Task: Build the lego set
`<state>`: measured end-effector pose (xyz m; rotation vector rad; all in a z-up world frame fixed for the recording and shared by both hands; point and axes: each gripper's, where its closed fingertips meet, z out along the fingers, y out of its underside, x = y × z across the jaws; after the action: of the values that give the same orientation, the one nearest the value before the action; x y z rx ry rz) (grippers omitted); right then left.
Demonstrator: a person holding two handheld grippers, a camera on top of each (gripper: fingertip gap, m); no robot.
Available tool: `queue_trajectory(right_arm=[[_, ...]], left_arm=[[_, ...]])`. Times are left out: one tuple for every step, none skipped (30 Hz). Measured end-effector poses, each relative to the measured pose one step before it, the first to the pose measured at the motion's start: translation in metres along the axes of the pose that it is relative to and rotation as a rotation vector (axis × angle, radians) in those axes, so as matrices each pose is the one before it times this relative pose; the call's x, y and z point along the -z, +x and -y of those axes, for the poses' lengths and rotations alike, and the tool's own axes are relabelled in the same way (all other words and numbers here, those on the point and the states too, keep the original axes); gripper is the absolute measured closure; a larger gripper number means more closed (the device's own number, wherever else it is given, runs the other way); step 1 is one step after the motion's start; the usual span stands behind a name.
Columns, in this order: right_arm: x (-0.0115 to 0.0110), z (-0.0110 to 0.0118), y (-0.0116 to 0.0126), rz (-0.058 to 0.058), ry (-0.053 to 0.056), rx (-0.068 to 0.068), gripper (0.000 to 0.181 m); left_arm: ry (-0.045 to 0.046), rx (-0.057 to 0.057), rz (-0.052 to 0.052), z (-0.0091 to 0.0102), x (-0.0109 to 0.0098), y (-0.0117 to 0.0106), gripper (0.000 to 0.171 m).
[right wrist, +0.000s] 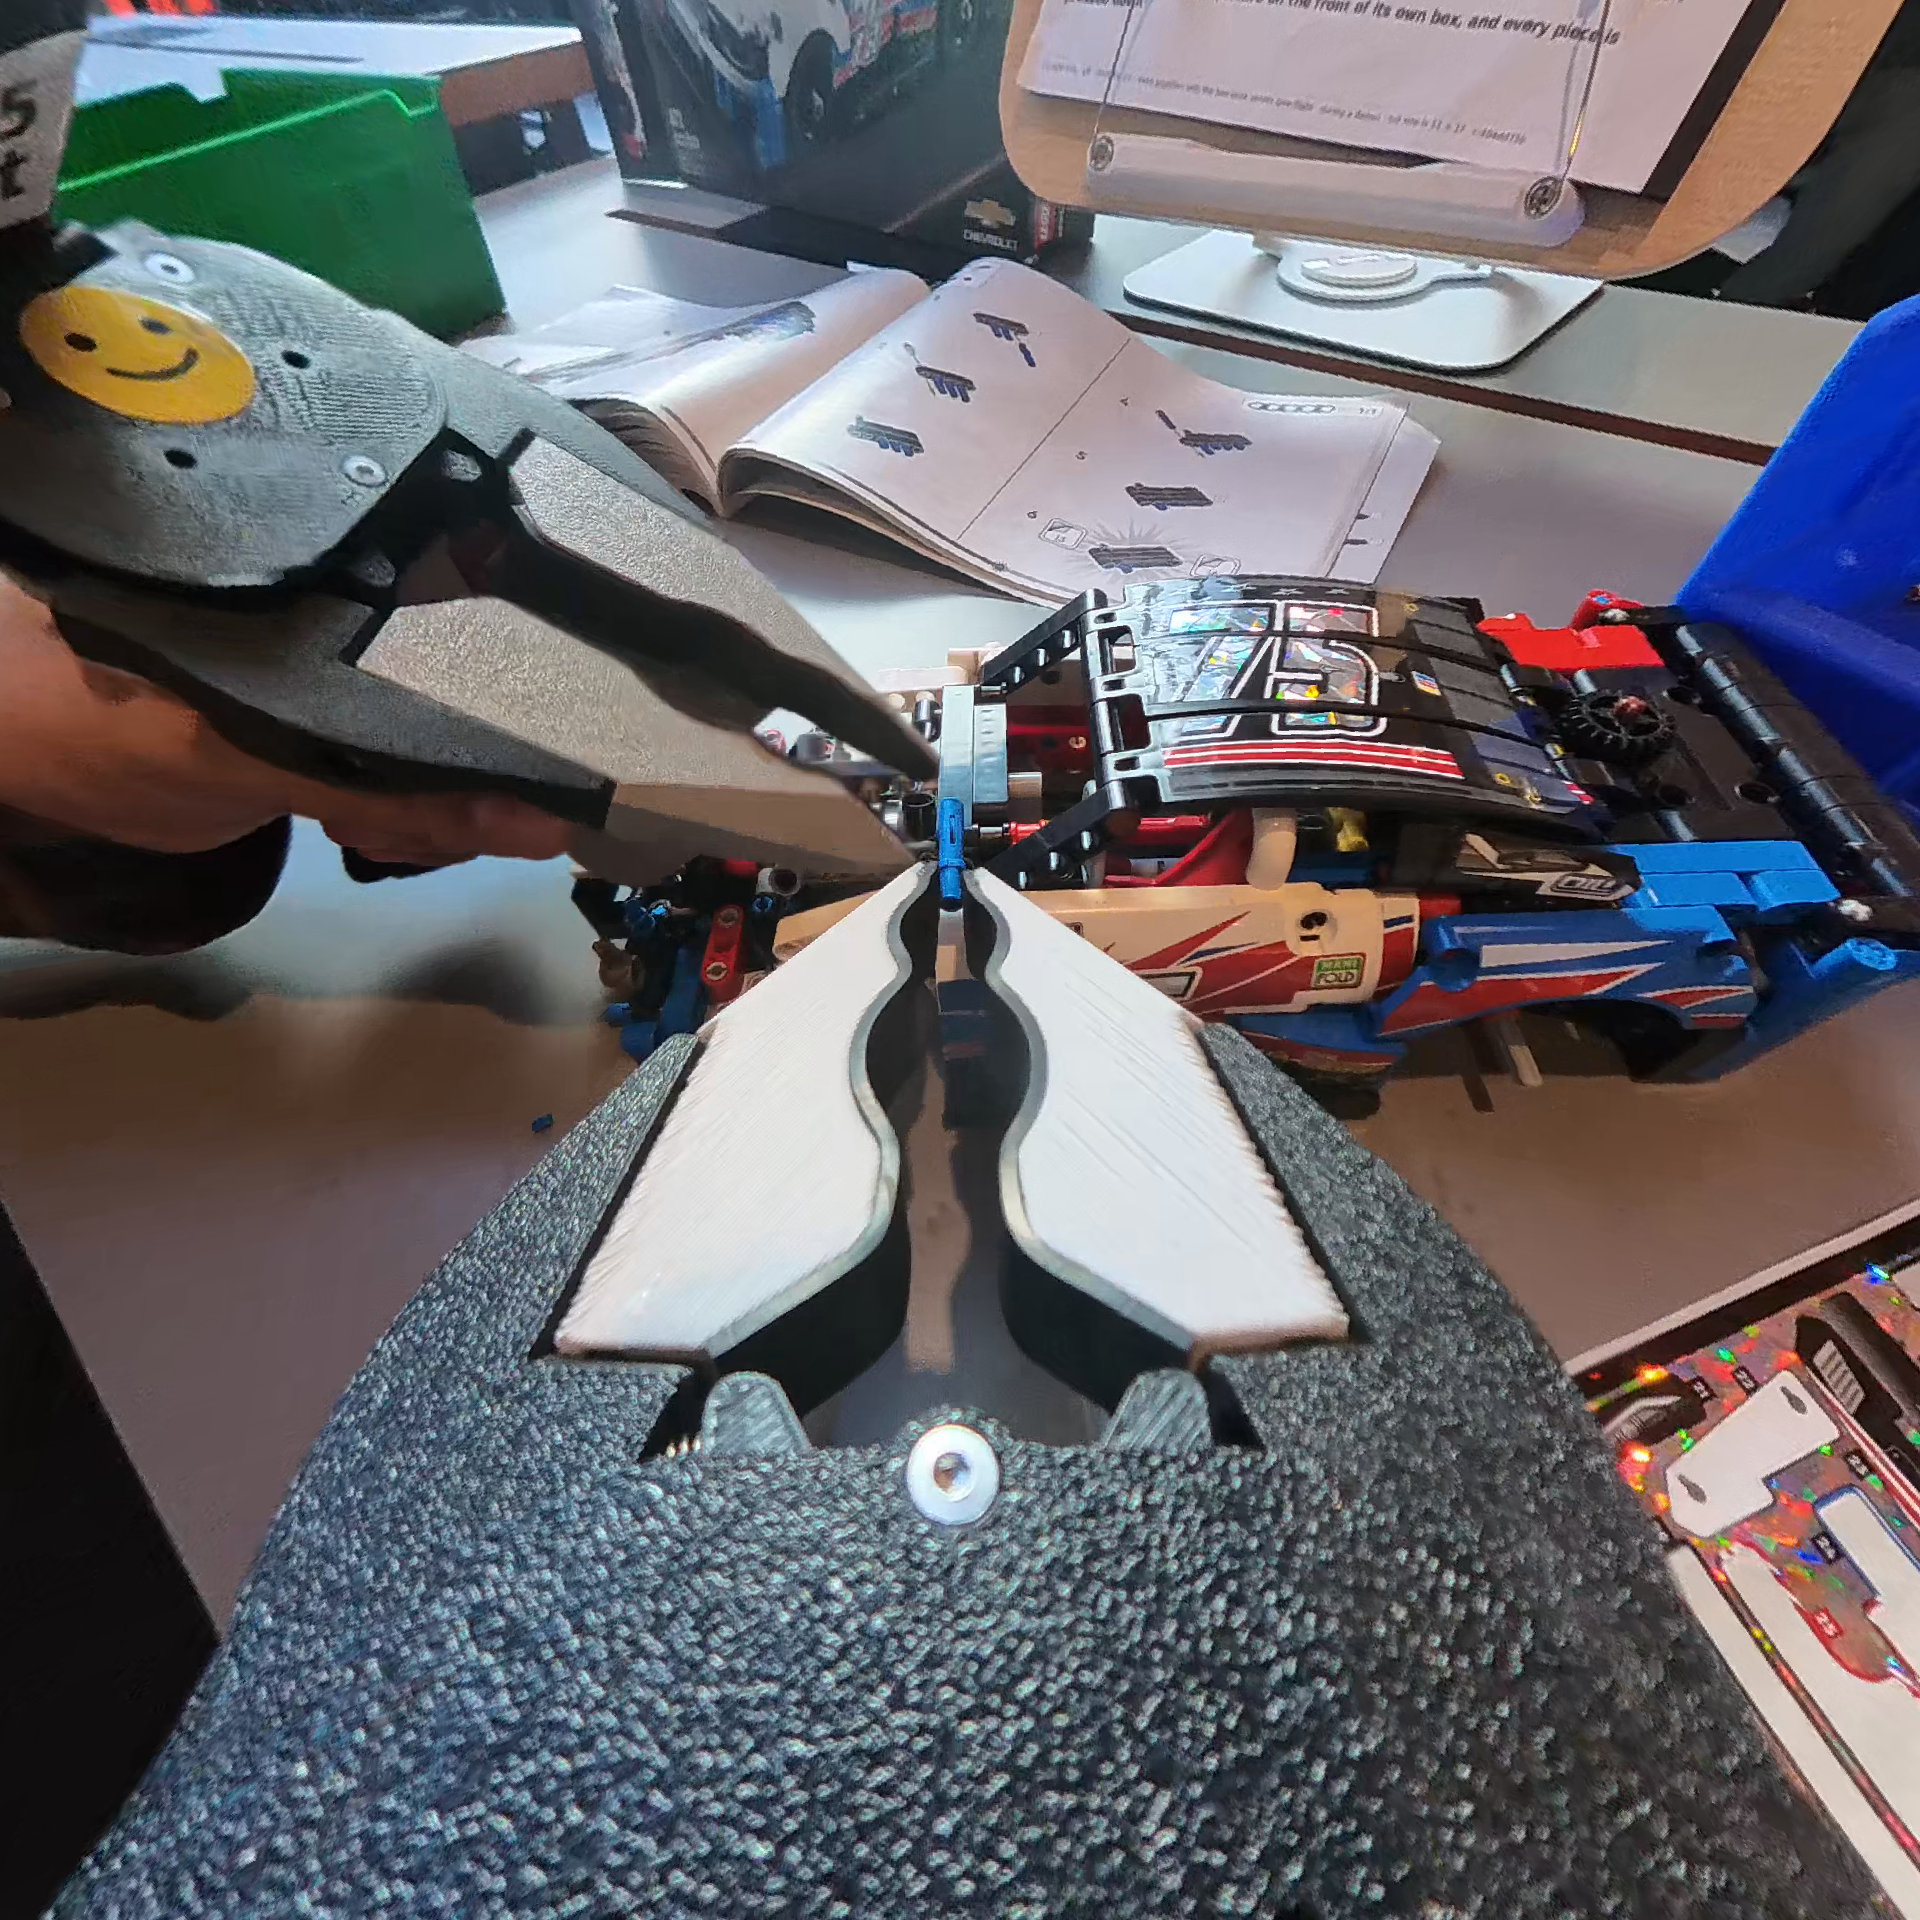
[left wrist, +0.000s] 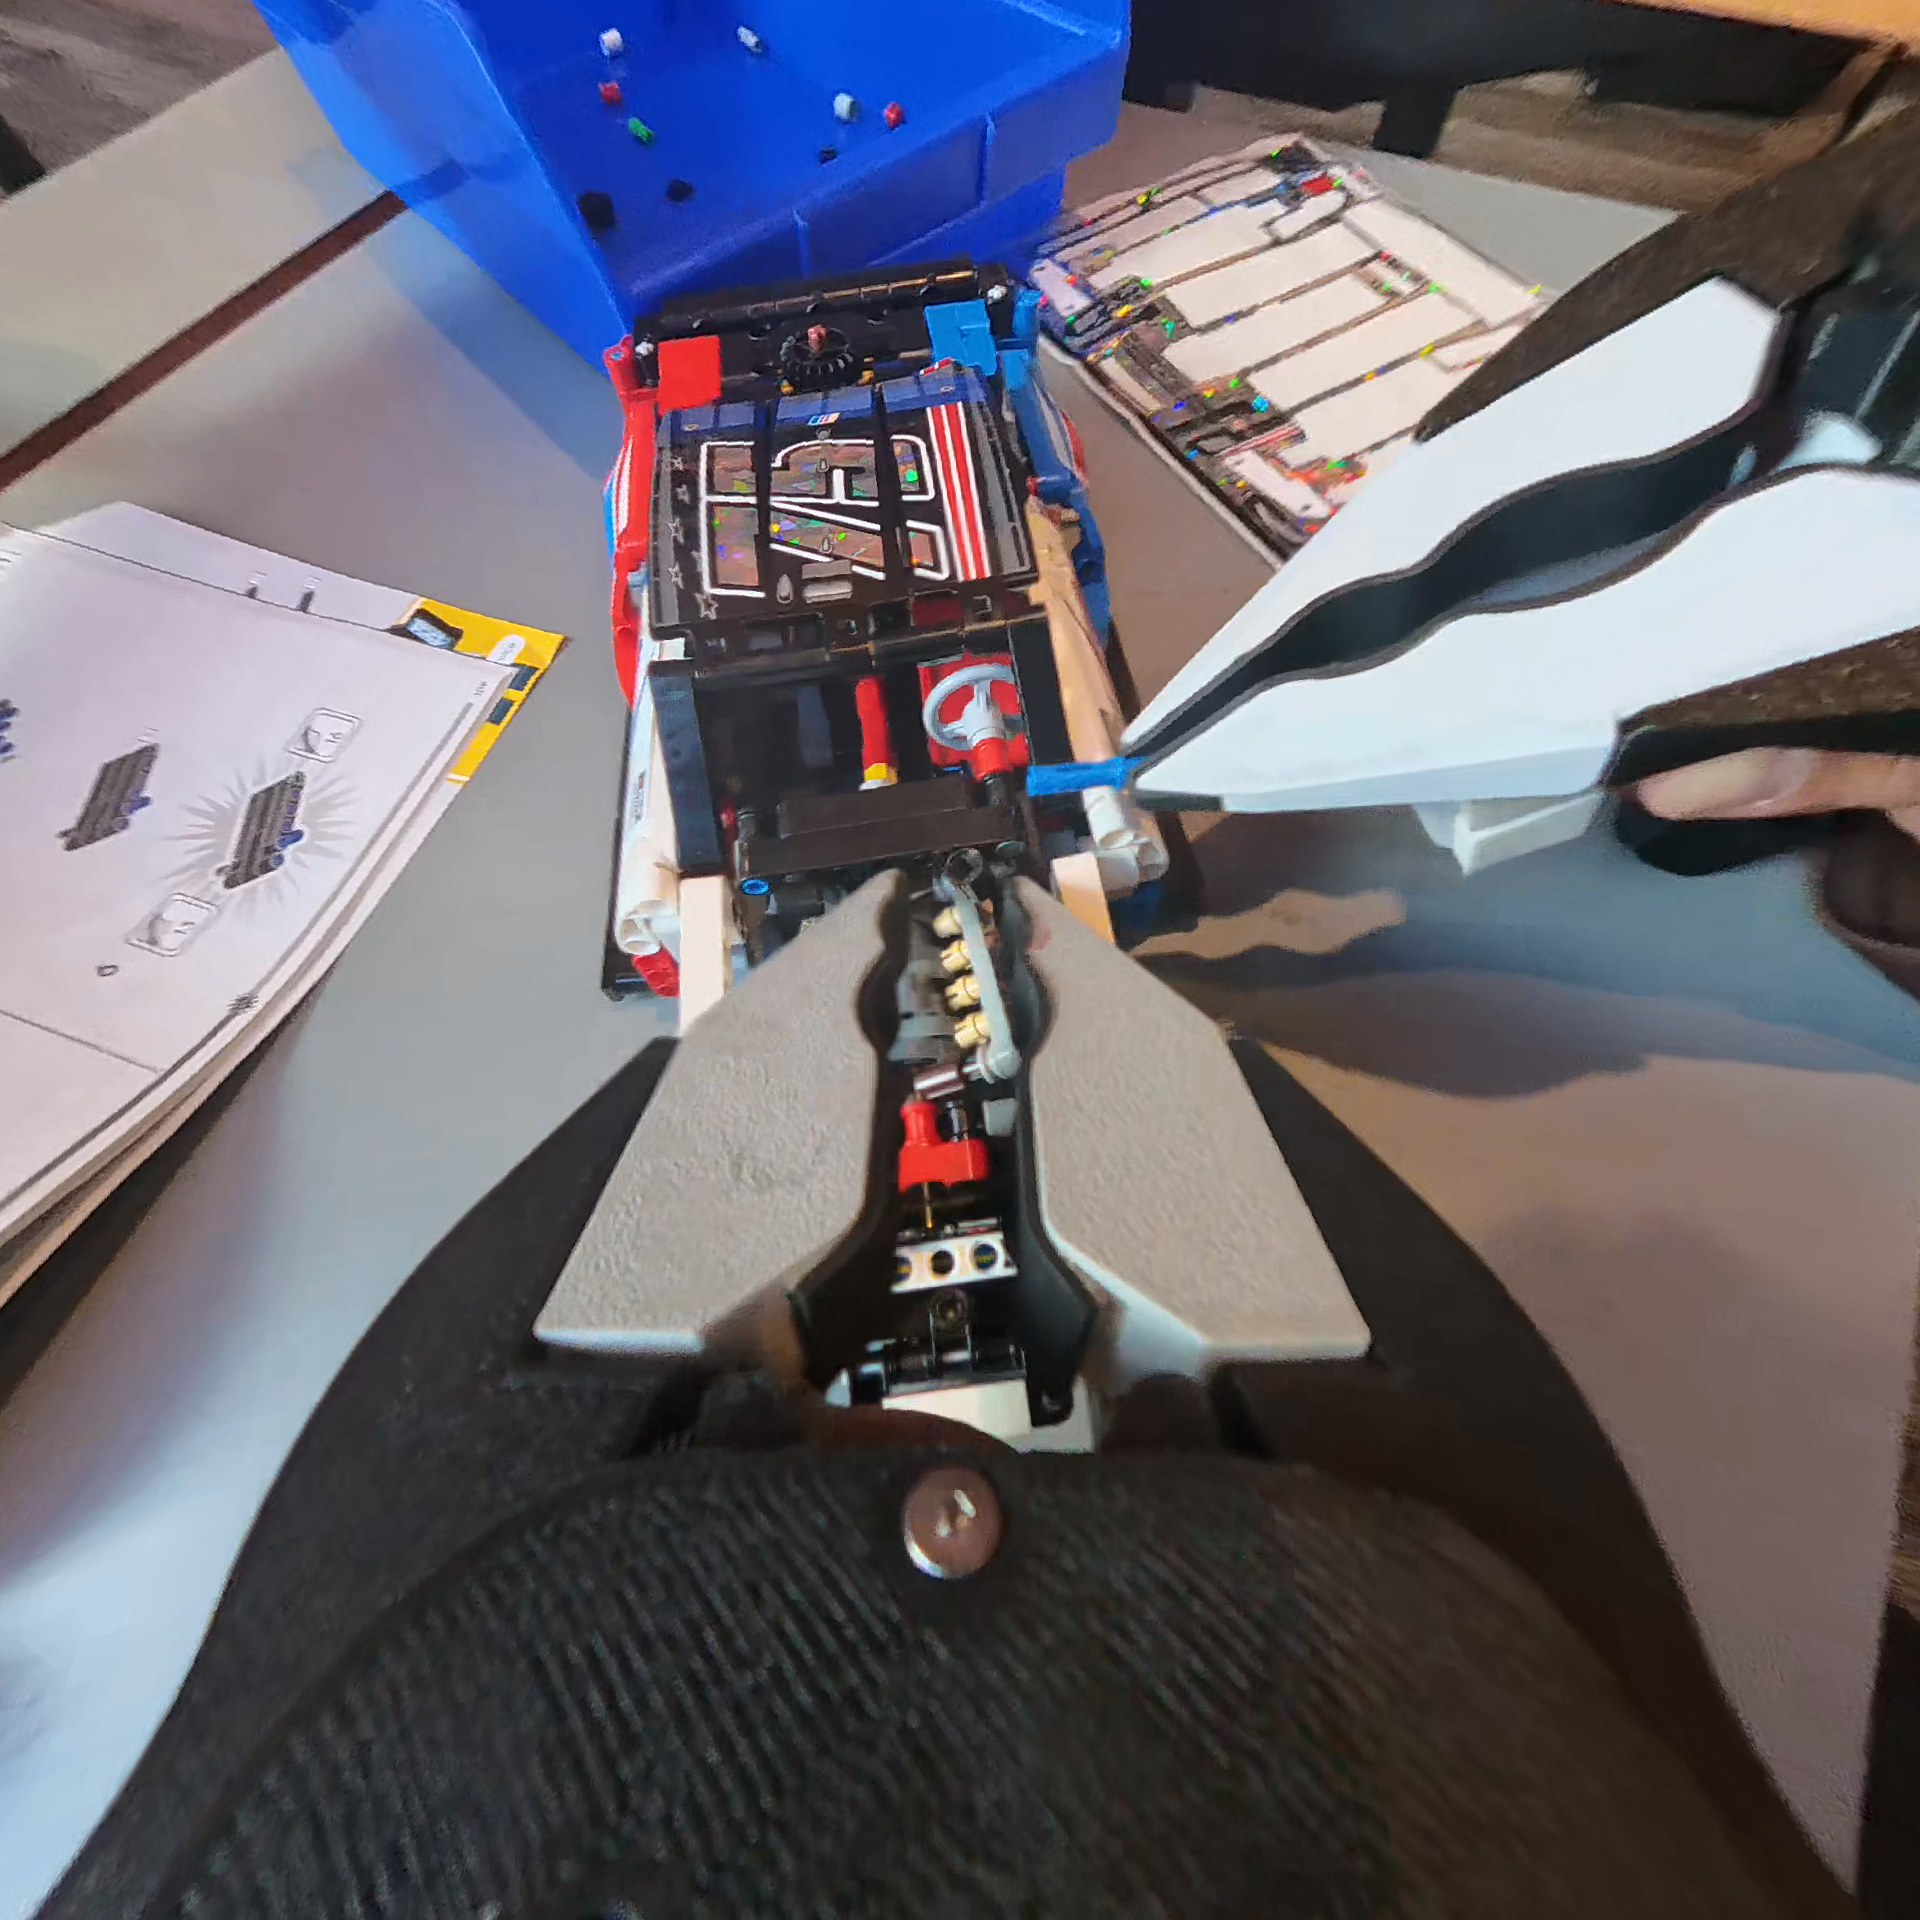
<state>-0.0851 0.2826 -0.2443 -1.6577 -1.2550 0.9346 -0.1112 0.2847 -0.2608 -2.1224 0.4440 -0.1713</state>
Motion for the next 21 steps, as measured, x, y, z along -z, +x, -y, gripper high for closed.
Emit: queue_trajectory(right_arm=[[0.00159, 0.00042, 0.00033, -0.0001, 0.0063, -0.0019, 0.177], [0.00129, 0.00009, 0.00015, 0.0007, 0.0051, -0.0023, 0.177], [0.00103, -0.00004, 0.00027, 0.0012, 0.0037, -0.0028, 0.177], [0.00091, 0.00042, 0.00025, 0.0005, 0.0046, -0.0021, 0.177], [0.00065, 0.00037, 0.00024, 0.0000, 0.0033, -0.0007, 0.177], [0.00038, -0.00003, 0.00029, -0.0004, 0.0008, 0.0003, 0.177], [0.00019, 0.00000, 0.00046, -0.0004, 0.0004, 0.0006, 0.177], [0.00010, 0.00019, 0.00051, -0.0007, 0.0009, 0.0012, 0.177], [-0.00012, 0.00030, 0.00090, -0.0018, 0.0001, 0.0029, 0.177], [-0.00018, 0.00027, 0.00166, -0.0050, -0.0025, 0.0058, 0.177], [-0.00008, 0.00025, 0.00259, -0.0101, -0.0052, 0.0083, 0.177], [0.00002, 0.00050, 0.00262, -0.0113, -0.0063, 0.0115, 0.177], [-0.00013, 0.00077, 0.00121, -0.0057, -0.0069, 0.0140, 0.177], [-0.00049, 0.00105, -0.00046, 0.0004, -0.0065, 0.0151, 0.177], [-0.00097, 0.00119, -0.00087, -0.0007, -0.0062, 0.0156, 0.177], [-0.00138, 0.00103, -0.00089, -0.0035, -0.0077, 0.0167, 0.177], [-0.00212, 0.00060, -0.00079, -0.0046, -0.0092, 0.0166, 0.177], [-0.00288, 0.00027, -0.00055, -0.0052, -0.0110, 0.0155, 0.177], [-0.00352, -0.00044, -0.00032, -0.0060, -0.0139, 0.0152, 0.177], [-0.00397, -0.00152, 0.00001, -0.0067, -0.0198, 0.0154, 0.177], [-0.00411, -0.00244, 0.00062, -0.0103, -0.0255, 0.0163, 0.177]], left_arm=[[-0.00099, -0.0222, 0.0218, -0.00034, 0.00000, 0.00007, 0.148], [0.00582, -0.0129, 0.0085, 0.00037, -0.00044, 0.00170, 0.149], [0.00549, -0.0078, 0.0114, 0.00071, -0.00080, 0.00004, 0.150], [0.00509, -0.0126, 0.0120, 0.00131, -0.00064, -0.00142, 0.156], [-0.00310, -0.0036, -0.0088, 0.00062, -0.00074, 0.00061, 0.157], [-0.00464, 0.0129, -0.0124, 0.00055, -0.00055, 0.00093, 0.157], [-0.00266, 0.0071, -0.0081, 0.00036, -0.00041, 0.00037, 0.157], [0.00021, -0.0021, -0.0027, 0.00017, -0.00025, 0.00012, 0.156], [0.00203, -0.0049, 0.0011, -0.00004, -0.00010, 0.00005, 0.157], [0.00211, -0.0069, 0.0040, -0.00019, 0.00005, 0.00003, 0.157], [0.00197, -0.0116, 0.0073, -0.00019, 0.00041, 0.00011, 0.157], [0.00211, -0.0149, 0.0122, 0.00002, 0.00038, 0.00001, 0.157], [0.00177, -0.0154, 0.0113, -0.00012, 0.00039, 0.00056, 0.159], [0.00344, -0.0113, 0.0033, 0.00011, 0.00000, 0.00201, 0.163], [0.00373, -0.0028, 0.0060, 0.00010, -0.00020, 0.00123, 0.165], [0.00355, -0.0038, 0.0096, 0.00025, -0.00026, 0.00002, 0.165], [0.00232, 0.0001, 0.0029, 0.00021, -0.00057, 0.00009, 0.165], [0.00063, 0.0085, -0.0043, 0.00034, -0.00063, 0.00008, 0.164], [-0.00074, 0.0100, -0.0078, 0.00051, -0.00037, -0.00007, 0.164], [-0.00373, 0.0076, -0.0097, 0.00027, -0.00020, 0.00007, 0.164], [-0.00217, 0.0065, -0.0065, 0.00002, -0.00020, -0.00014, 0.164]])
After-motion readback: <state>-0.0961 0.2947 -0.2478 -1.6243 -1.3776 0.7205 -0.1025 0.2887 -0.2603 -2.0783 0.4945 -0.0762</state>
